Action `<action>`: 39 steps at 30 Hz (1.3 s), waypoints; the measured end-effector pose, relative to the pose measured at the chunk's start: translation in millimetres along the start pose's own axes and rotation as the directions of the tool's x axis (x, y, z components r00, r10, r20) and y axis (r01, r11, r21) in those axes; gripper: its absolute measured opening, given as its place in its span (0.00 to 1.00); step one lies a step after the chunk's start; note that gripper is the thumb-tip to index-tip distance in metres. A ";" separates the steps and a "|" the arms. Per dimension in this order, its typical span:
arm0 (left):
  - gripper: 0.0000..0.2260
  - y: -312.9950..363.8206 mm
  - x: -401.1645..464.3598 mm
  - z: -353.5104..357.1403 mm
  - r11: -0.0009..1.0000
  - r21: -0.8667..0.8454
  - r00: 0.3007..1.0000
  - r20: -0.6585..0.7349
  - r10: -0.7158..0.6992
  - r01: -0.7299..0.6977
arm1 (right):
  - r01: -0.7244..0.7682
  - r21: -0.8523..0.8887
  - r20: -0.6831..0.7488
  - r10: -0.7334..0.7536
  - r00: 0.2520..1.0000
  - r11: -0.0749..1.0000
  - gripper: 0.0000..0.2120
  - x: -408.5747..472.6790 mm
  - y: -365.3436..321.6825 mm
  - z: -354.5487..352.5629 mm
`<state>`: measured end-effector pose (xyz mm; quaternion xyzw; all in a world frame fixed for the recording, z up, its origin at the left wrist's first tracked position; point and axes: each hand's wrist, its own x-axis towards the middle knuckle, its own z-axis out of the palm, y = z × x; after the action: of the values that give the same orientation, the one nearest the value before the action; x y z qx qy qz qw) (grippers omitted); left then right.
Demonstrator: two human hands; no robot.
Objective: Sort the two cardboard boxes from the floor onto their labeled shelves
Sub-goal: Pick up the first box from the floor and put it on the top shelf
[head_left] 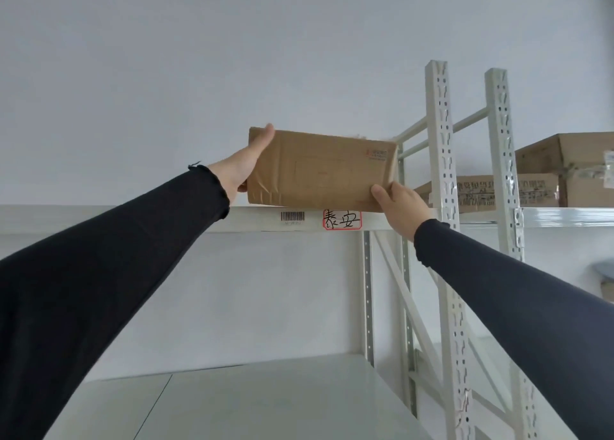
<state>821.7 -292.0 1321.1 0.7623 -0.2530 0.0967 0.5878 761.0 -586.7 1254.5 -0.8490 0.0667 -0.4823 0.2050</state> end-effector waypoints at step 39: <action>0.30 -56.1 60.4 14.9 0.664 0.747 0.909 -0.280 0.308 0.005 | -0.080 -0.332 -0.018 0.078 0.997 0.940 0.18 59.7 13.6 52.7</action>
<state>899.1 -312.4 1296.1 0.8744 -0.1368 0.3865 0.2595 838.1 -602.7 1272.4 -0.8669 0.1816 -0.4577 0.0777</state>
